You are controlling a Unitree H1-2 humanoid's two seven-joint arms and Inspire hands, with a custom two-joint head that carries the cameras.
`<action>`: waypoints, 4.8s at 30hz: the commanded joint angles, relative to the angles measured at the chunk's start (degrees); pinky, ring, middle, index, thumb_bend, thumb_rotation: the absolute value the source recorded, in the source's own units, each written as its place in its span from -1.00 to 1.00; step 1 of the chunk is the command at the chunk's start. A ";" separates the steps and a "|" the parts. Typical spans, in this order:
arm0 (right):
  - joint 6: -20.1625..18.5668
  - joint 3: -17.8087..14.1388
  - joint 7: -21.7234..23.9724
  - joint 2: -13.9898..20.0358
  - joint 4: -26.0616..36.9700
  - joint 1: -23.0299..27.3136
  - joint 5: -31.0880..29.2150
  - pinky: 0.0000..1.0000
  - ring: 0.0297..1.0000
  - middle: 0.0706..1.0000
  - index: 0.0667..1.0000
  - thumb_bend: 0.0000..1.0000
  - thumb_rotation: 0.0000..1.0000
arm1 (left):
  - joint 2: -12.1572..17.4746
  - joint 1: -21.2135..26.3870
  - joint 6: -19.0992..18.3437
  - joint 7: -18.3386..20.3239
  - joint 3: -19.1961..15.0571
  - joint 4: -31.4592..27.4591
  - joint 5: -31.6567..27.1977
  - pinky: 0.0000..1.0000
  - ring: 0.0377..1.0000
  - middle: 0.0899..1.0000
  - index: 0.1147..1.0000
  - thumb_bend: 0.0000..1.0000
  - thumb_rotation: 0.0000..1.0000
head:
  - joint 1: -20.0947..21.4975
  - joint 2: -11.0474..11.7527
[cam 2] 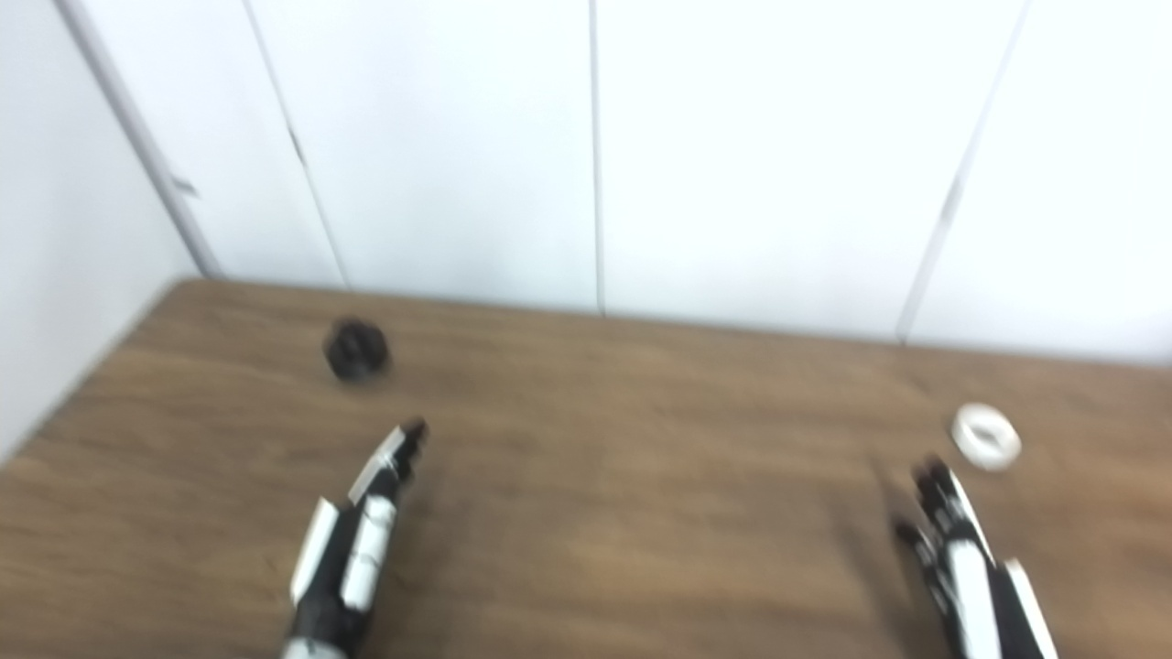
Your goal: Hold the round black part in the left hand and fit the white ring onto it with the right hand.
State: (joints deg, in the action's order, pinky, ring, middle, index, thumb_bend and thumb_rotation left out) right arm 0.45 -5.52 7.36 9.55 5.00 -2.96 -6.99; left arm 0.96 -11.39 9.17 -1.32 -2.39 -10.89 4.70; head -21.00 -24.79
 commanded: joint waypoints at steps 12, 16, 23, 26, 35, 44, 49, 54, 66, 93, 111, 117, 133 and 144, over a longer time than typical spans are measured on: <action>1.27 0.14 1.08 1.83 -3.88 0.11 -0.14 1.00 1.00 0.99 1.00 -0.09 1.00 | -2.39 -1.60 1.61 -1.79 2.07 2.79 1.42 1.00 0.99 0.96 0.89 0.06 0.87 | -0.83 0.74; 1.24 0.25 1.44 2.00 -3.94 0.24 -0.44 1.00 1.00 0.99 1.00 -0.10 1.00 | -2.50 -1.66 -0.34 -1.73 2.05 1.94 1.45 1.00 1.00 0.96 0.90 0.12 0.83 | -0.66 0.35; 1.23 0.17 1.61 2.17 -4.07 0.28 -0.37 1.00 1.00 0.99 1.00 -0.13 1.00 | -2.20 -1.21 -3.81 -2.86 1.84 -1.07 5.05 0.99 0.98 0.95 0.89 0.26 0.23 | -0.66 0.35; 0.87 0.12 1.38 2.14 -4.03 0.50 -0.21 1.00 1.00 0.99 1.00 -0.11 1.00 | -2.10 -0.30 -6.37 -4.21 1.08 -4.14 7.42 1.00 0.95 0.90 0.86 0.41 -0.01 | -1.28 -0.24; -0.39 0.50 1.11 2.02 -3.35 0.67 0.69 1.00 1.00 1.00 1.00 -0.12 1.00 | 3.88 5.15 -17.09 -4.64 -2.72 -11.67 20.31 0.89 0.89 0.85 0.80 0.70 -0.45 | -1.49 -0.48; -0.35 0.35 0.77 1.56 -3.45 0.81 1.12 1.00 1.00 0.98 1.00 -0.15 1.00 | 10.47 9.87 -23.47 -3.42 -5.21 -10.98 24.40 0.88 0.92 0.87 0.77 0.81 -0.40 | -1.46 -0.55; 0.28 0.44 0.90 1.28 -3.73 0.81 0.93 1.00 1.00 0.98 1.00 -0.15 1.00 | 13.10 12.14 -25.79 -3.16 -5.39 -8.82 27.24 0.90 0.93 0.87 0.73 0.85 -0.34 | -1.35 -0.61; -0.17 0.79 0.56 1.13 -3.78 0.80 1.85 1.00 1.00 0.96 1.00 -0.09 1.00 | 15.75 16.07 -27.45 -4.43 -5.33 -4.69 31.06 0.99 0.94 0.85 0.68 0.83 -0.32 | -1.14 -0.39; -0.36 1.23 0.55 0.93 -3.53 0.58 1.82 1.00 1.00 0.96 1.00 -0.11 1.00 | 19.90 24.57 -26.54 -6.06 -4.20 7.60 31.59 1.00 0.93 0.83 0.63 0.82 -0.35 | -0.45 -0.61; -0.08 1.38 -0.55 0.85 -3.77 0.45 3.26 1.00 1.00 0.95 1.00 0.00 1.00 | 21.26 38.51 -30.53 -11.87 -0.47 29.12 30.73 1.00 0.99 0.84 0.64 0.90 -0.31 | 0.26 -0.46; -0.69 1.28 -1.02 1.14 -3.32 0.22 3.30 1.00 1.00 0.93 0.99 -0.02 1.00 | 22.19 41.66 -31.59 -11.92 1.36 35.75 28.10 1.00 0.99 0.85 0.58 0.91 -0.38 | 0.52 -0.61; -0.15 1.36 -1.16 1.03 -3.48 0.13 3.56 1.00 1.00 0.93 0.99 0.01 1.00 | 22.18 42.75 -32.61 -11.04 2.04 36.85 26.51 1.00 0.96 0.81 0.53 0.92 -0.39 | 0.92 -0.72; -0.24 1.33 -1.33 0.89 -3.09 -0.26 3.64 1.00 1.00 0.90 0.97 0.03 1.00 | 22.62 44.99 -32.96 -10.13 4.67 39.51 25.17 1.00 0.93 0.76 0.44 0.98 -0.34 | 0.98 -1.02; -0.44 1.40 -1.19 0.97 -2.84 -0.25 3.65 1.00 1.00 0.91 0.98 0.01 1.00 | 22.95 44.23 -32.99 -10.55 4.97 38.56 25.13 1.00 0.94 0.77 0.44 0.96 -0.36 | 0.98 -1.02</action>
State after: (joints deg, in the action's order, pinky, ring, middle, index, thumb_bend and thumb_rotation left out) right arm 1.39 -4.60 6.47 10.93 3.56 -2.00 -3.85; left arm 21.87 30.22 -23.93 -10.73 2.75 29.33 29.10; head -19.95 -25.75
